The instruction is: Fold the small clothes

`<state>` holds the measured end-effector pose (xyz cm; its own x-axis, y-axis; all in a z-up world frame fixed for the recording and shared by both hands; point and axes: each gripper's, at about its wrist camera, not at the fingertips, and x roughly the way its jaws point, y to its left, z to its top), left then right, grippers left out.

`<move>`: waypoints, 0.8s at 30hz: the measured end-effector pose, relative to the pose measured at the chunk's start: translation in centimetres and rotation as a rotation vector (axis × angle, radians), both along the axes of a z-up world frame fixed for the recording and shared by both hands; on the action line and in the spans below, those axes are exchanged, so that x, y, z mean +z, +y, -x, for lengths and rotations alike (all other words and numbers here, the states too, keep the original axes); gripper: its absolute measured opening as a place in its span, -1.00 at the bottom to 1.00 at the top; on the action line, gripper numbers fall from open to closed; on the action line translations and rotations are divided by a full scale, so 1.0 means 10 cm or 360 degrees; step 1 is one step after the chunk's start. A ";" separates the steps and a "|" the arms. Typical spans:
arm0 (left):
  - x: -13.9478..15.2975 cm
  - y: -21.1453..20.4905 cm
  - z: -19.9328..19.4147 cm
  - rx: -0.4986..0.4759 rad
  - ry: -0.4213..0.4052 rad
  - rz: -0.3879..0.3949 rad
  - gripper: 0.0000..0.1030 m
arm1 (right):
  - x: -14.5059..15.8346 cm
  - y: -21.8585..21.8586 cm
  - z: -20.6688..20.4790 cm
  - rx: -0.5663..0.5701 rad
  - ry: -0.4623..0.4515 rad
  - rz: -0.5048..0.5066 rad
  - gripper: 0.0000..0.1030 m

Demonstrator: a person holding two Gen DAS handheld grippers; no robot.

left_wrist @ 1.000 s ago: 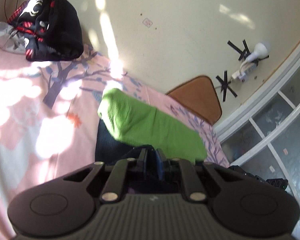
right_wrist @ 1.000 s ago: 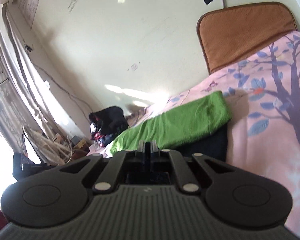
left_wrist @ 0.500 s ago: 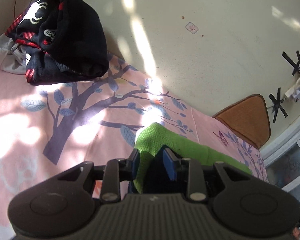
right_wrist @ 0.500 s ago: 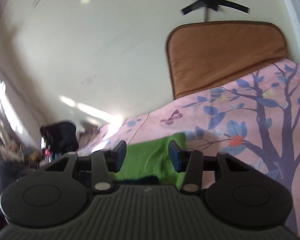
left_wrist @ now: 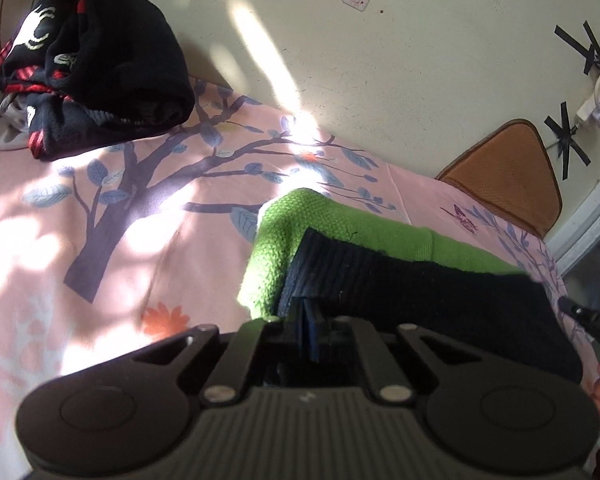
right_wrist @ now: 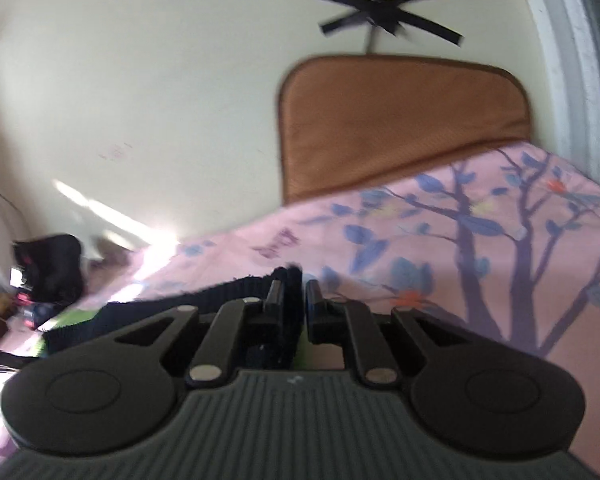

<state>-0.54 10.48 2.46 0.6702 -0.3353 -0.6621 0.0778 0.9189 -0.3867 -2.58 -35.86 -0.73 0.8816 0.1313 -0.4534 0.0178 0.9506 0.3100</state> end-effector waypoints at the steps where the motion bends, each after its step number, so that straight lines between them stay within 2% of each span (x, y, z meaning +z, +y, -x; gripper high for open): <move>1: 0.02 0.03 0.05 0.0005 -0.0012 0.0000 -0.95 | -0.04 0.01 0.03 0.0045 0.0002 0.0003 -0.63; 3: 0.07 0.09 0.17 0.0019 -0.0040 -0.0009 -0.95 | -0.05 0.04 0.15 0.0080 -0.0069 -0.0031 -0.42; 4: 0.08 0.11 0.21 0.0031 -0.0041 -0.0007 -0.95 | -0.03 0.05 0.22 0.0079 -0.0119 -0.0042 -0.25; 5: 0.09 0.14 0.24 0.0042 -0.0033 0.0004 -0.95 | -0.01 0.06 0.27 0.0082 -0.0149 -0.0058 -0.20; 9: 0.14 0.19 0.28 0.0052 -0.0062 0.0056 -0.91 | 0.10 0.12 0.40 0.0254 -0.0266 -0.0247 -0.20; 12: 0.09 0.11 0.22 0.0027 -0.0020 0.0045 -0.76 | 0.13 0.35 0.44 0.0423 -0.0246 -0.0191 -0.20; 14: 0.01 0.02 0.20 -0.0012 -0.0001 0.0011 -0.77 | 0.07 0.46 0.43 0.0482 -0.0196 -0.0147 -0.22; 16: -0.06 -0.04 0.24 -0.0021 -0.0006 -0.0074 -0.96 | -0.08 0.49 0.35 0.0420 -0.0061 -0.0091 -0.24; 17: -0.09 -0.03 0.27 -0.0036 -0.0011 -0.0082 -0.95 | -0.19 0.43 0.31 0.0401 -0.0003 -0.0125 -0.42; 19: -0.10 0.04 0.33 -0.0012 -0.0016 -0.0069 -0.95 | -0.23 0.22 0.29 0.0375 0.0022 -0.0361 -0.57; 21: -0.11 0.12 0.35 0.0073 0.0025 -0.0144 -0.95 | -0.22 0.13 0.32 0.0363 0.0019 -0.0445 -0.56; 22: -0.12 0.17 0.35 0.0101 0.0053 -0.0142 -0.95 | -0.20 0.10 0.36 0.0329 0.0003 -0.0433 -0.47; 23: -0.11 0.24 0.36 0.0109 0.0073 -0.0075 -0.95 | -0.16 0.06 0.44 0.0288 -0.0021 -0.0418 -0.35; 24: -0.08 0.32 0.38 0.0109 0.0081 0.0024 -0.95 | -0.14 0.01 0.48 0.0263 -0.0044 -0.0438 -0.32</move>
